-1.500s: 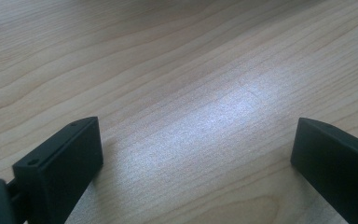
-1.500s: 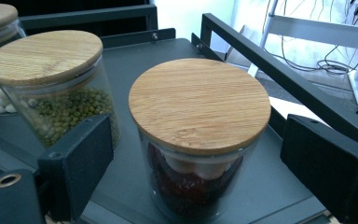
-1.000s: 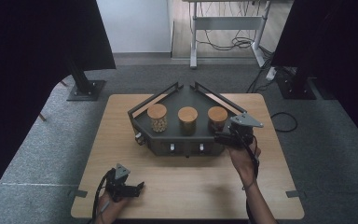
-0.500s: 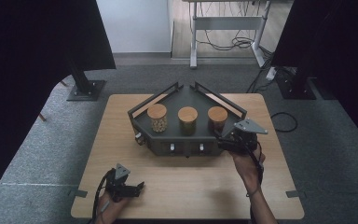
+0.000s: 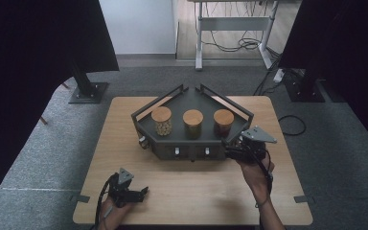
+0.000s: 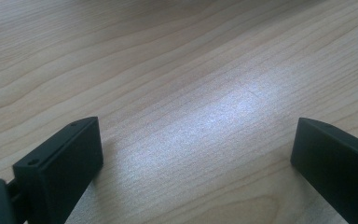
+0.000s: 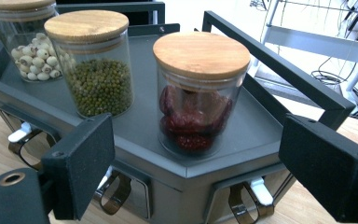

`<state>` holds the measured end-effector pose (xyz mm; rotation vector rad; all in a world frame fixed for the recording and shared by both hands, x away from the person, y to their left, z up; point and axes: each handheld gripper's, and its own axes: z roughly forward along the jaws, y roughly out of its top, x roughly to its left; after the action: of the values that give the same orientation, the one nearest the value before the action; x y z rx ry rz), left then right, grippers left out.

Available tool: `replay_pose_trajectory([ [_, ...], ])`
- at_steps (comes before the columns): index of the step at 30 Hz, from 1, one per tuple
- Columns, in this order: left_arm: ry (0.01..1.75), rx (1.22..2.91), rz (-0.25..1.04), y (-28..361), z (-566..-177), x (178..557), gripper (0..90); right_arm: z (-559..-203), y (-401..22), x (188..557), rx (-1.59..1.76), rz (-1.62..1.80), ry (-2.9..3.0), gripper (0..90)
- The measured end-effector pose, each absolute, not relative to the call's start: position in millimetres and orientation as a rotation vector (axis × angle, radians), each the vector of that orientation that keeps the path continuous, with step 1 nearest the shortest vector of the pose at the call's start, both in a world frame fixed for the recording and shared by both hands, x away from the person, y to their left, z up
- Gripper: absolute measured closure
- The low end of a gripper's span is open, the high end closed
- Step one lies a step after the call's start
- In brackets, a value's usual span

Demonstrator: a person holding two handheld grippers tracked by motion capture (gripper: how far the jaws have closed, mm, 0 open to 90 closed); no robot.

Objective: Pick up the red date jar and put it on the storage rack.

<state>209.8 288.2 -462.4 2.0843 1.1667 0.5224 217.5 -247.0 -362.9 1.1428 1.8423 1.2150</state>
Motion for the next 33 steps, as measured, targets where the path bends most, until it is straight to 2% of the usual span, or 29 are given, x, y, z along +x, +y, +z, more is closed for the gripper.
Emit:
replay_pose_trajectory([
  [33,1.167,2.083,0.523,288,-463,210,1.9,-374,-256,187,1.121,1.21,1.861,10.2],
])
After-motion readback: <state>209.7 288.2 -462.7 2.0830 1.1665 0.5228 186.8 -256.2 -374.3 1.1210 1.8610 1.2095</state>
